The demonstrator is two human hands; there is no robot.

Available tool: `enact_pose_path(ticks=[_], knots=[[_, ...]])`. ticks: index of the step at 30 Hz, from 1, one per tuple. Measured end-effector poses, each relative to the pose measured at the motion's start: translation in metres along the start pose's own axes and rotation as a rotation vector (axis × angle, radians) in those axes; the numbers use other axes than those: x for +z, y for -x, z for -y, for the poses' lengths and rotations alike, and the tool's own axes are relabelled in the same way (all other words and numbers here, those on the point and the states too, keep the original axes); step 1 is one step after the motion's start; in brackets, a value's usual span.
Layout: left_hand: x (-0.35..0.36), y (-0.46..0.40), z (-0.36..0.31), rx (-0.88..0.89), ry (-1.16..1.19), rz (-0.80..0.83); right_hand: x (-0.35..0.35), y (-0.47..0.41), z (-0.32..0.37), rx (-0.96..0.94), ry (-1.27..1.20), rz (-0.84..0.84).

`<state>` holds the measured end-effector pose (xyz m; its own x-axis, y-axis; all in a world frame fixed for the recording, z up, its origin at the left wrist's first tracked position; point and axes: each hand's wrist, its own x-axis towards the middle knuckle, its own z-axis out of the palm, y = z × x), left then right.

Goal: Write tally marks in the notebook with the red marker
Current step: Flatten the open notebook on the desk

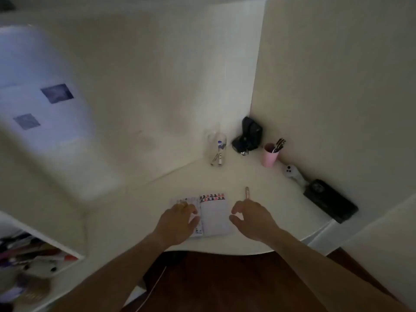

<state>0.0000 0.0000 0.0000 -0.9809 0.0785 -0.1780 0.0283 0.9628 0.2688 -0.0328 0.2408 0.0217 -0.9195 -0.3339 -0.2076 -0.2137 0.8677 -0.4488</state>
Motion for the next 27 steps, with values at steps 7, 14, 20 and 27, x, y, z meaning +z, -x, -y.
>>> enact_pose_path(ticks=[7, 14, 20, 27], knots=[[0.14, -0.077, 0.057, 0.083, -0.114, -0.086, 0.134, -0.087, -0.064, 0.059, 0.062, 0.103], [0.24, -0.11, 0.09, 0.082, -0.148, -0.212, 0.244, -0.128, -0.124, -0.062, 0.253, -0.127], [0.26, -0.113, 0.099, 0.095, -0.129, -0.361, 0.264, -0.13, -0.13, -0.073, 0.275, -0.265], [0.265, -0.113, 0.099, 0.08, -0.096, -0.401, 0.265, -0.127, -0.127, -0.05, 0.223, -0.271]])
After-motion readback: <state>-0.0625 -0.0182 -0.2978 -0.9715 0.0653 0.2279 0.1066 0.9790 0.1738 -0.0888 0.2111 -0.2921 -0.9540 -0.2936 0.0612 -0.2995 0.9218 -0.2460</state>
